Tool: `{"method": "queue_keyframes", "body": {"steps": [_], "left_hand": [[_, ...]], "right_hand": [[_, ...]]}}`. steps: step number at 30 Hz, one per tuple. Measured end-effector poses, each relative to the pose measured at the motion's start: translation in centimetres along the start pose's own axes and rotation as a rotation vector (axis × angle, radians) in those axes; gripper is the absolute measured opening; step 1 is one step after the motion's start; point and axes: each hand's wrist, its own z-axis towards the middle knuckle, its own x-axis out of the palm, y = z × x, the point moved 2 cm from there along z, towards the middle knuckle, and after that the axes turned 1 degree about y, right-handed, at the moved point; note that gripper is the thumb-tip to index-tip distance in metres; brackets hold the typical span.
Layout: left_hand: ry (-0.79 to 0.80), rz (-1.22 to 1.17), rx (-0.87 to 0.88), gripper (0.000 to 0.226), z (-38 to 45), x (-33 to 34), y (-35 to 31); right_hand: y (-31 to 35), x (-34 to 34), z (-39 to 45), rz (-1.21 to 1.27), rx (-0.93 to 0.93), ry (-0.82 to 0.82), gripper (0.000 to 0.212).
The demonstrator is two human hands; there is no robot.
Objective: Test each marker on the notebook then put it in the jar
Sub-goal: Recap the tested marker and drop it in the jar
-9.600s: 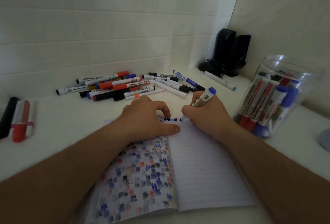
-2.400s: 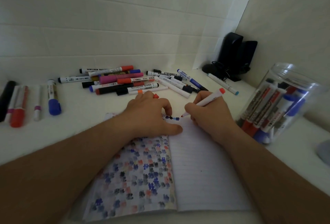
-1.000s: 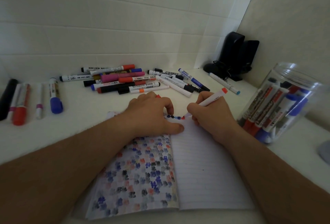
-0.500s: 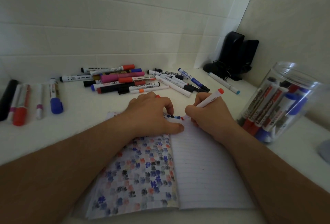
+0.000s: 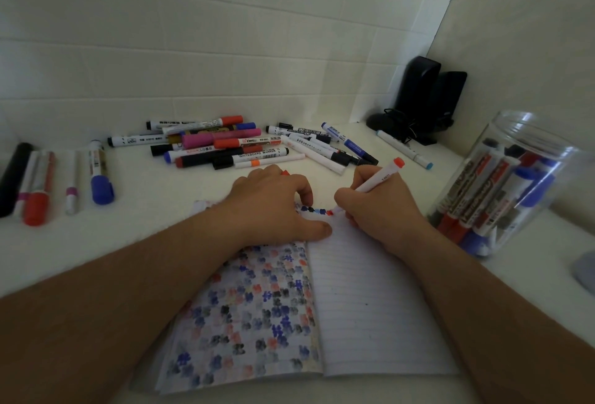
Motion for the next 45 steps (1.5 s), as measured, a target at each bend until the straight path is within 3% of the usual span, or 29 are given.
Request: {"method": "queue_keyframes", "body": {"steps": [4, 7, 10, 13, 17, 20, 34, 45], "left_hand": [[-0.008, 0.006, 0.009, 0.057, -0.2, -0.1, 0.0], [-0.091, -0.122, 0.046, 0.044, -0.3, 0.0, 0.3], [-0.203, -0.309, 0.075, 0.042, -0.1, -0.3, 0.8], [-0.3, -0.48, 0.069, 0.023, -0.1, -1.1, 1.0], [-0.334, -0.492, 0.123, 0.014, -0.1, -1.3, 1.0], [-0.355, -0.463, 0.141, 0.014, -0.2, -1.2, 1.0], [-0.341, -0.417, 0.234, 0.014, -0.5, -1.0, 0.2], [-0.434, -0.43, 0.297, 0.008, -0.9, -1.0, -0.3]], "right_hand": [[0.1, -0.1, 0.0, 0.06, 0.015, -0.005, 0.02], [0.1, -0.7, 0.0, 0.359, 0.065, -0.022, 0.02], [0.0, -1.4, -0.2, 0.608, 0.045, 0.049, 0.023], [-0.1, -1.9, -0.7, 0.709, 0.027, 0.111, 0.015], [0.3, -2.5, -1.0, 0.821, 0.041, 0.215, 0.019], [0.8, -2.5, -1.2, 0.832, 0.037, 0.269, 0.03], [0.8, -1.5, -1.7, 0.715, -0.001, 0.259, 0.027], [1.3, -0.7, -1.9, 0.812, -0.014, 0.18, 0.021]]}}
